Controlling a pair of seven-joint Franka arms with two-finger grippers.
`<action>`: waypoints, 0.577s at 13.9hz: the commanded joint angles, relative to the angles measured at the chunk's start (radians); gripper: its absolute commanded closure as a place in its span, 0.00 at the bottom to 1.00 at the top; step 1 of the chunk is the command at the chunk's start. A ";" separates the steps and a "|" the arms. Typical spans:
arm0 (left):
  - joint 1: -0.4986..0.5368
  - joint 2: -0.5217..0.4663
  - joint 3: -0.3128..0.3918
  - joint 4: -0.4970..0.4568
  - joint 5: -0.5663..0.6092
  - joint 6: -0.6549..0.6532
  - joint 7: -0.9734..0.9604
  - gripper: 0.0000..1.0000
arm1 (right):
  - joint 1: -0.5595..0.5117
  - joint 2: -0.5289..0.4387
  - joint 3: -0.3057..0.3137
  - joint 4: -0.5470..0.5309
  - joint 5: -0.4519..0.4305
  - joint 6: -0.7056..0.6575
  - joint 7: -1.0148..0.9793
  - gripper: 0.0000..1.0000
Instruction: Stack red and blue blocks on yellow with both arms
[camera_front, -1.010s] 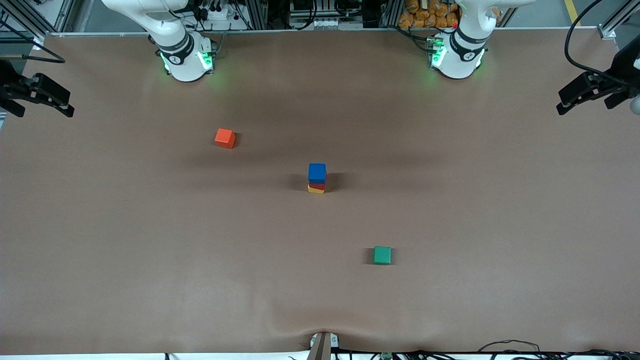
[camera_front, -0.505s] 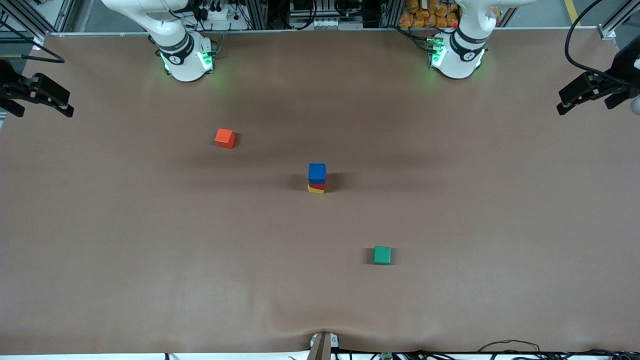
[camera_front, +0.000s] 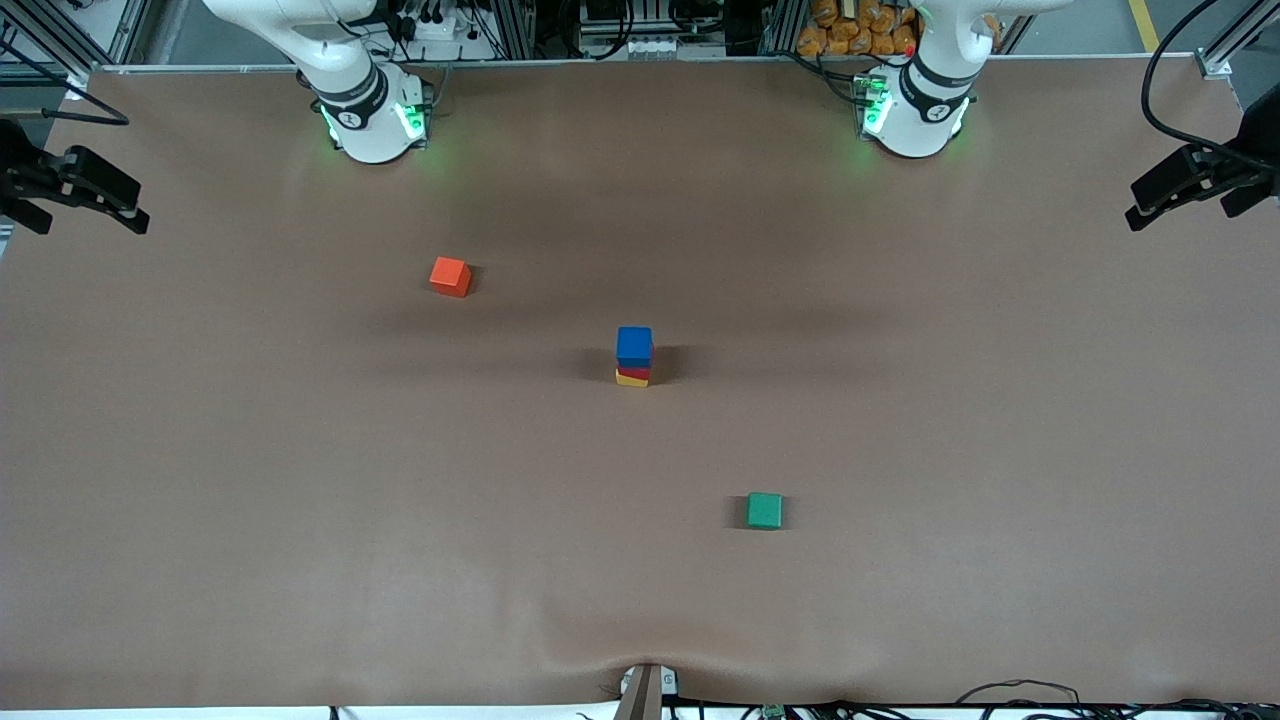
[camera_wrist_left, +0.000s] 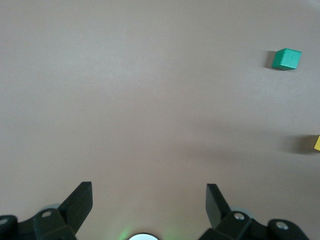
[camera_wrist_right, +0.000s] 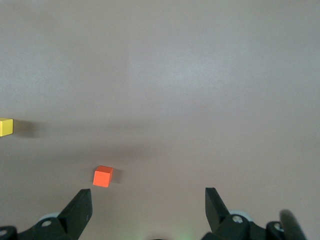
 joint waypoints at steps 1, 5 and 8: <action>0.003 -0.010 0.000 0.005 -0.004 0.003 0.024 0.00 | -0.013 0.011 -0.001 0.020 0.019 -0.015 -0.010 0.00; 0.003 -0.010 0.001 0.005 -0.007 -0.001 0.032 0.00 | -0.019 0.010 -0.001 0.017 0.022 -0.015 -0.010 0.00; 0.001 -0.010 0.001 0.005 -0.006 -0.007 0.030 0.00 | -0.019 0.011 -0.001 0.017 0.022 -0.015 -0.012 0.00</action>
